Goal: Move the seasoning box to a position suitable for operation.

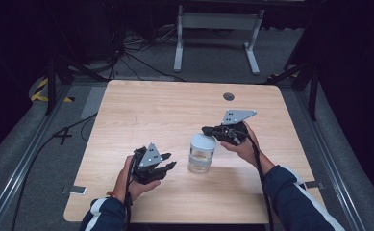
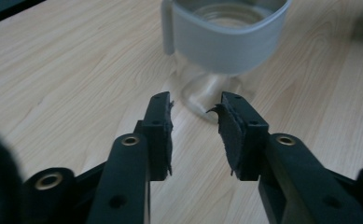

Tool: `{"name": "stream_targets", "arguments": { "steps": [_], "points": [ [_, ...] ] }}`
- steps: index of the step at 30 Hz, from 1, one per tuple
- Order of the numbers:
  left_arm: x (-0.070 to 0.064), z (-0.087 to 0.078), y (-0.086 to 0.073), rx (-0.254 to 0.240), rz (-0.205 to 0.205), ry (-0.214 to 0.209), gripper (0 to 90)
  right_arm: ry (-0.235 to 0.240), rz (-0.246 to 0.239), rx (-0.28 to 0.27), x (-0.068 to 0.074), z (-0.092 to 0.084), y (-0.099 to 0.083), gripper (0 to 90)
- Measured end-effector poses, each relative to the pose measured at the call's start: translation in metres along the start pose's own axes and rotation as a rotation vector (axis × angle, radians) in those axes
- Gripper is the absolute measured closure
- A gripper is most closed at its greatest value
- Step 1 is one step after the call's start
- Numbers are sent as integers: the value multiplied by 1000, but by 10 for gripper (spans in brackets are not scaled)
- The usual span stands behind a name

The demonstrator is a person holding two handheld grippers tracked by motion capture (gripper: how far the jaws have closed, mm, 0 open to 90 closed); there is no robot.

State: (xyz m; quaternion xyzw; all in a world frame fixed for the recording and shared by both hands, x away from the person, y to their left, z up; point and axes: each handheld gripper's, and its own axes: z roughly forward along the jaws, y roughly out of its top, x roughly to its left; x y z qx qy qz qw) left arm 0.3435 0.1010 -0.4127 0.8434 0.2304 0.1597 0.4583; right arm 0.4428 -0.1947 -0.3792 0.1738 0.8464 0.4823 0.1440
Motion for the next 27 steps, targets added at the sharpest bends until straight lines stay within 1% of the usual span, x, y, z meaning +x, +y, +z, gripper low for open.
{"name": "stream_targets", "arguments": {
  "steps": [3,5,7,9,10,11,15,16,18,19,22,25,27],
  "points": [
    [-5,5,13,-32,40,-12,734,9,3,-2,0,0,0,899],
    [-7,8,20,-41,54,-10,783,7,4,-3,-1,1,-1,899],
    [-7,13,25,-49,59,-28,825,10,4,-8,-1,1,-1,898],
    [-8,17,28,-45,73,-24,860,12,2,-8,0,1,-1,899],
    [-8,17,28,-45,73,-24,890,12,2,-8,0,1,-1,899],
    [-8,20,30,-50,80,-21,890,9,-3,-9,0,1,-1,899],
    [-5,21,34,-69,65,-11,894,11,-12,-8,3,1,0,898],
    [-5,21,34,-75,52,-11,895,10,-11,-8,3,2,0,898],
    [-5,21,36,-83,50,-10,895,9,-12,-7,3,2,0,898],
    [-4,20,37,-84,62,-3,895,5,-15,-6,2,2,0,898],
    [-4,20,38,-92,53,-13,895,8,-13,-4,2,1,-1,898],
    [-2,20,41,-95,66,-10,895,5,-21,1,3,-1,0,898],
    [-1,20,44,-103,62,-15,895,0,-20,1,3,-1,0,898]
  ]
}}
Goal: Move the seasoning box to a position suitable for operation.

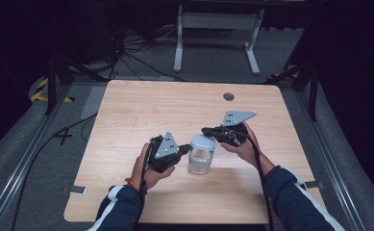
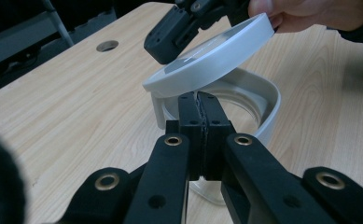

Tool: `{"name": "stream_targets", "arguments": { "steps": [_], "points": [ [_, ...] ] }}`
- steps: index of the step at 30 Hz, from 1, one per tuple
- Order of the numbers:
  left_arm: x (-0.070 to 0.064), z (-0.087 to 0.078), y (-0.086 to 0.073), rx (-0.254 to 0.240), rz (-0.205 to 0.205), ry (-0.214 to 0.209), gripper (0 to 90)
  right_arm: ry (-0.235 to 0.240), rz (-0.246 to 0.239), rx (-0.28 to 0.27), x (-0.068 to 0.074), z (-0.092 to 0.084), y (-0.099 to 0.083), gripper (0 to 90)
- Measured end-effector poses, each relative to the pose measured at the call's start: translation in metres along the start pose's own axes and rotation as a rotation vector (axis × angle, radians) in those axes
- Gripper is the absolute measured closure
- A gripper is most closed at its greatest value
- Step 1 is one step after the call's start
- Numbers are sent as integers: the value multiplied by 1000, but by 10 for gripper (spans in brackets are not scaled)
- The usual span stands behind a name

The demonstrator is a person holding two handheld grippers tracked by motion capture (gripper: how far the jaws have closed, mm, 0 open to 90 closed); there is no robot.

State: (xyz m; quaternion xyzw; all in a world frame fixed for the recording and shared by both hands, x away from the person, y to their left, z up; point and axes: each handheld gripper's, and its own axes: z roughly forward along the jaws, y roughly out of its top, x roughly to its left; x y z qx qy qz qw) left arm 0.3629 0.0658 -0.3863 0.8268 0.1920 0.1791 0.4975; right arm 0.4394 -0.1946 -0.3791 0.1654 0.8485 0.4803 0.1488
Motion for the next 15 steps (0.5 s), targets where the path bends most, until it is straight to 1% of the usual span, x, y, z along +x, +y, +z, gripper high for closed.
{"name": "stream_targets", "arguments": {
  "steps": [4,6,7,9,11,13,14,15],
  "points": [
    [5,3,6,18,29,1,893,-3,5,8,-3,-4,-3,897],
    [6,5,8,22,31,6,892,-6,2,13,-3,-5,-3,897],
    [7,6,11,25,35,9,889,-8,-1,17,-3,-8,-3,897],
    [9,6,15,20,33,2,889,-14,-4,20,-3,-10,-3,897],
    [15,8,20,21,40,11,888,-17,5,23,-4,-13,-5,897],
    [16,8,21,25,39,10,885,-22,12,22,-6,-16,-7,897],
    [19,10,23,23,49,19,878,-25,15,23,-7,-18,-7,897],
    [19,10,23,23,49,19,872,-26,16,21,-7,-19,-8,897]
  ]
}}
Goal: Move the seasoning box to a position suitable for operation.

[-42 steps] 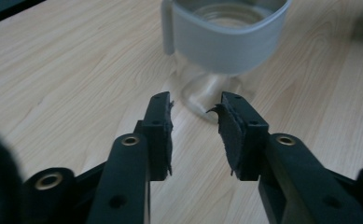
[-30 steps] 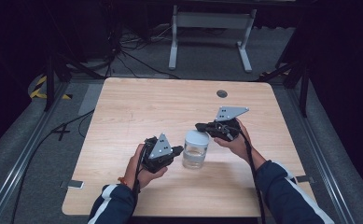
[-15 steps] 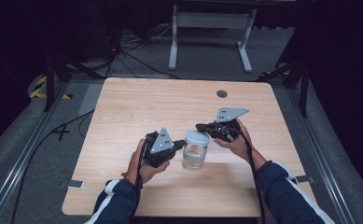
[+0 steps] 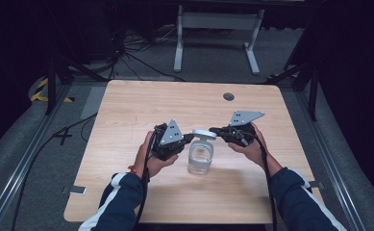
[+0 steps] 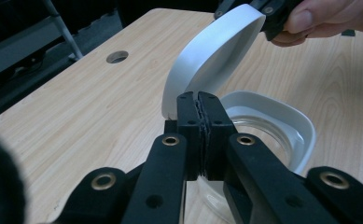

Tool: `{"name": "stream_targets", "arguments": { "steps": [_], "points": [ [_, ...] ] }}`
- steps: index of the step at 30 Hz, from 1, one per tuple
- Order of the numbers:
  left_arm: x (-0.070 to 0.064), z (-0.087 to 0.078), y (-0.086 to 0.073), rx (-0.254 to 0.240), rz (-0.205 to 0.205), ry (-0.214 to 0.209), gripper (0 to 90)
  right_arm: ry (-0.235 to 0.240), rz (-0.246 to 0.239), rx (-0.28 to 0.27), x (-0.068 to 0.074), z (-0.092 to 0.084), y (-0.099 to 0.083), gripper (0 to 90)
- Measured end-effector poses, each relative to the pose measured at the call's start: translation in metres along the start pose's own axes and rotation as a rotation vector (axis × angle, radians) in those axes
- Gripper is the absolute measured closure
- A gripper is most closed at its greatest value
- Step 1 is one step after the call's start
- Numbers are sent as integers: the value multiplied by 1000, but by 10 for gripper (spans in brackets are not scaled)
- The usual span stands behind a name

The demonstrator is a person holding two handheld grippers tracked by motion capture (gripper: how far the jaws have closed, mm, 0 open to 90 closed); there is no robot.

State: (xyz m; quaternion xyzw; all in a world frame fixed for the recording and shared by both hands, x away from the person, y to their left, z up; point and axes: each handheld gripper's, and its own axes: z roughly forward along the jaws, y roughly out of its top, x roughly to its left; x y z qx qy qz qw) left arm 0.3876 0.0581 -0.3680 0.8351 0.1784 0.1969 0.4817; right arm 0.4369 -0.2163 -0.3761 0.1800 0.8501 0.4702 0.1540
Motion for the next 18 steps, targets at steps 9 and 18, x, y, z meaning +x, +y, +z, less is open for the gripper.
{"name": "stream_targets", "arguments": {
  "steps": [9,18],
  "points": [
    [7,5,8,-10,9,-13,882,-18,9,17,1,-12,-11,897],
    [13,14,12,-11,10,-22,884,-45,20,48,2,-24,-23,896]
  ]
}}
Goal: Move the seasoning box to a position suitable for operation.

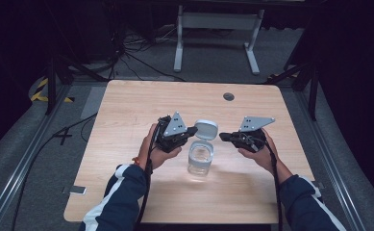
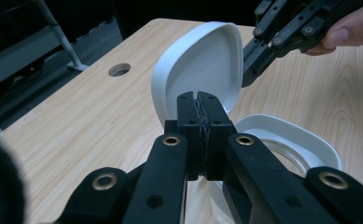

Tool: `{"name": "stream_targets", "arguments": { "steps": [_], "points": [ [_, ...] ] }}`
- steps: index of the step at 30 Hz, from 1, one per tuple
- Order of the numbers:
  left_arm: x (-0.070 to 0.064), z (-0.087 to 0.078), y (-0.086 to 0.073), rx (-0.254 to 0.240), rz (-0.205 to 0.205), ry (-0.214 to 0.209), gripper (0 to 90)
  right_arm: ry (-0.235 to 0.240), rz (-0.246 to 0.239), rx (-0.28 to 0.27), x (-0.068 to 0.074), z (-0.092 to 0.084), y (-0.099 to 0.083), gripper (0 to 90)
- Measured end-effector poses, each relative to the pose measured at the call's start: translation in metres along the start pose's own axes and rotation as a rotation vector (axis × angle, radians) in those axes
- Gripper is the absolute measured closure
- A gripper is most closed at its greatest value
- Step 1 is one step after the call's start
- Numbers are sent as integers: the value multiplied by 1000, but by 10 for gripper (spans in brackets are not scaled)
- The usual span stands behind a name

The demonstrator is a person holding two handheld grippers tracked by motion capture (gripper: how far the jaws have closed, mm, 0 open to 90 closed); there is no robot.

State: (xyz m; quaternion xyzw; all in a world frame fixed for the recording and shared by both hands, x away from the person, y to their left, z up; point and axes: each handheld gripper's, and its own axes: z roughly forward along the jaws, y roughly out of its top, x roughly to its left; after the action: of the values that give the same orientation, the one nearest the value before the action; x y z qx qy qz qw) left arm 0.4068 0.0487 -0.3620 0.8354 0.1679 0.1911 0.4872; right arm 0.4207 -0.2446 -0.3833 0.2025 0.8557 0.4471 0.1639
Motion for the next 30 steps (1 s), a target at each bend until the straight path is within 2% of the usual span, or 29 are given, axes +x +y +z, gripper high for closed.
{"name": "stream_targets", "arguments": {
  "steps": [7,10,11,14,16,21,25,30],
  "points": [
    [3,5,-1,1,-2,-11,883,-16,6,23,0,-6,-9,896],
    [3,4,-1,-1,9,-13,882,-18,10,27,-1,-8,-11,895],
    [3,2,-2,-4,-3,-14,882,-20,10,29,-1,-8,-12,895],
    [4,-3,-5,-2,-5,-5,884,-21,12,32,-2,-8,-12,893],
    [5,-7,-9,18,13,4,890,-22,10,34,-2,-9,-12,893],
    [6,-15,-19,32,6,21,887,-24,8,36,-2,-10,-12,891],
    [10,-27,-32,72,22,44,878,-30,4,37,-1,-14,-12,878],
    [12,-38,-46,113,22,57,846,-35,-2,45,-1,-16,-12,878]
  ]
}}
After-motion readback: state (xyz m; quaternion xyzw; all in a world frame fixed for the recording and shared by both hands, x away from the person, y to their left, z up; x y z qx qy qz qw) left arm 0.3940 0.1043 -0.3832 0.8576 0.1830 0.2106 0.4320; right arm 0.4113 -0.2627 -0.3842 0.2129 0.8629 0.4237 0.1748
